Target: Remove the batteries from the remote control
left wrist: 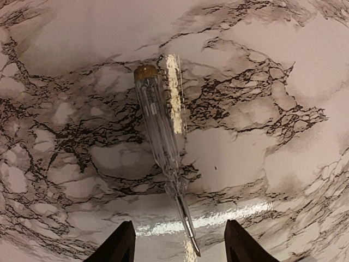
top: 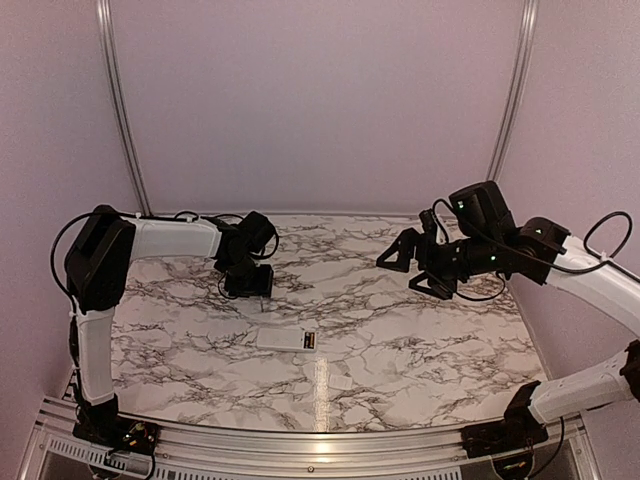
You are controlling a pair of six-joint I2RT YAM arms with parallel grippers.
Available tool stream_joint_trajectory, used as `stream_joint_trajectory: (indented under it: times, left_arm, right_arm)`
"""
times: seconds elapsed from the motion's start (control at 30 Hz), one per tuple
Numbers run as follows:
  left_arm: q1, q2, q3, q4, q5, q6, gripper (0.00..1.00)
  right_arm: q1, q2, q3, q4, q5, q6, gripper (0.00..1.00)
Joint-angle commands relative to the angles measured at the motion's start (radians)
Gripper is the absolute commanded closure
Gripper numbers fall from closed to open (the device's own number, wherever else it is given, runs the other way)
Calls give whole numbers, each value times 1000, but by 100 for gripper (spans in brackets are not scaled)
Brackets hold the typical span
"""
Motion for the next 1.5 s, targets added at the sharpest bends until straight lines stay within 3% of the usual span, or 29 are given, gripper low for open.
stream_joint_trajectory:
  times: [0.0, 0.6, 0.93, 1.13, 1.3, 1.47]
  left_arm:
    - [-8, 49, 40, -31, -25, 0, 46]
    - [-22, 109, 59, -33, -38, 32, 79]
    - [-68, 89, 21, -22, -49, 139, 100]
    - [-94, 1, -94, 62, 11, 227, 98]
    - [-94, -22, -146, 72, 23, 237, 76]
    - [-95, -21, -171, 78, 27, 234, 70]
  right_arm:
    - [-9, 30, 44, -16, 7, -20, 1]
    - [-42, 163, 129, -14, -45, -102, 1]
    - [-50, 162, 135, -41, -42, -127, 2]
    - [-51, 156, 125, -43, -43, -129, 1]
    - [-51, 161, 116, -26, -50, -125, 2]
    - [-51, 162, 109, -14, -55, -117, 1]
